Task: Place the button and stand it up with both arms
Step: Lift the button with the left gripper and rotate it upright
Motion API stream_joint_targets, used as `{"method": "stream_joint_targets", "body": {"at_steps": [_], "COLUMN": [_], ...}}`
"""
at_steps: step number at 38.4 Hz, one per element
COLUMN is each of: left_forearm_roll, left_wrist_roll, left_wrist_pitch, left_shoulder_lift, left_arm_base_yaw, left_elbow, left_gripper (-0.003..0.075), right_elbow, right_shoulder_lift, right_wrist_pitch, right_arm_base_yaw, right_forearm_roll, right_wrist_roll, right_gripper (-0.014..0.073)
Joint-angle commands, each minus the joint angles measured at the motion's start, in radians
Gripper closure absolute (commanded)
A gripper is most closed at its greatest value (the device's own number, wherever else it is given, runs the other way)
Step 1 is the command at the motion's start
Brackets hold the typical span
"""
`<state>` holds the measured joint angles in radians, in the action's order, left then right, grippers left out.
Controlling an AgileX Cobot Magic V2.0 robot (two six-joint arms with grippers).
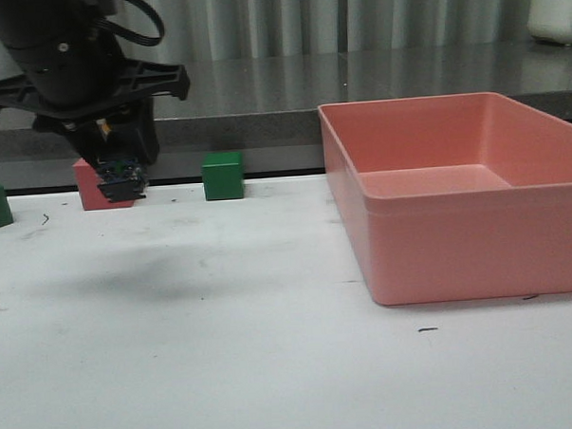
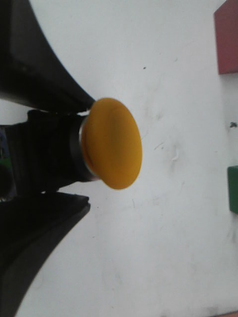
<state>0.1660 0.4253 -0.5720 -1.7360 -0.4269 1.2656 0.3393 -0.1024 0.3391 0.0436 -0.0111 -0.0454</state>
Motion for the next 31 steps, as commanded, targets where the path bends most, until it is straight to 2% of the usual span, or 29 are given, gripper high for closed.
{"method": "stream_joint_targets", "body": {"at_steps": [1,8,14,16,19,31], "left_forearm_roll": [0.052,0.086,0.177,0.232,0.228,0.127], "left_wrist_roll": [0.019,0.019,-0.001,-0.035,-0.131,-0.335], "left_wrist_pitch": [0.232,0.535,0.882,1.001,1.154,1.404], "left_shoulder_lift": [0.144,0.248,0.264,0.264,0.259,0.104], "left_arm_base_yaw": [0.017,0.061,0.117,0.129,0.139,0.141], "left_elbow": [-0.119,-0.332,-0.505,-0.557,-0.619,-0.694], "left_gripper": [0.0524,0.0524,0.0524,0.0524,0.0524,0.0523], "right_elbow": [0.026,0.026,0.026,0.026,0.026,0.026], "right_shoulder_lift": [-0.011,-0.011,-0.011,-0.011,-0.011,-0.010], "right_wrist_pitch": [-0.088,-0.088,-0.088,-0.088,-0.088,-0.087], "right_arm_base_yaw": [-0.005,-0.005,-0.005,-0.005,-0.005,-0.005], "right_forearm_roll": [-0.012,-0.012,-0.012,-0.012,-0.012,-0.012], "right_wrist_roll": [0.008,0.008,0.008,0.008,0.008,0.008], "right_gripper": [0.0664,0.0664,0.0664,0.0664,0.0664,0.0664]}}
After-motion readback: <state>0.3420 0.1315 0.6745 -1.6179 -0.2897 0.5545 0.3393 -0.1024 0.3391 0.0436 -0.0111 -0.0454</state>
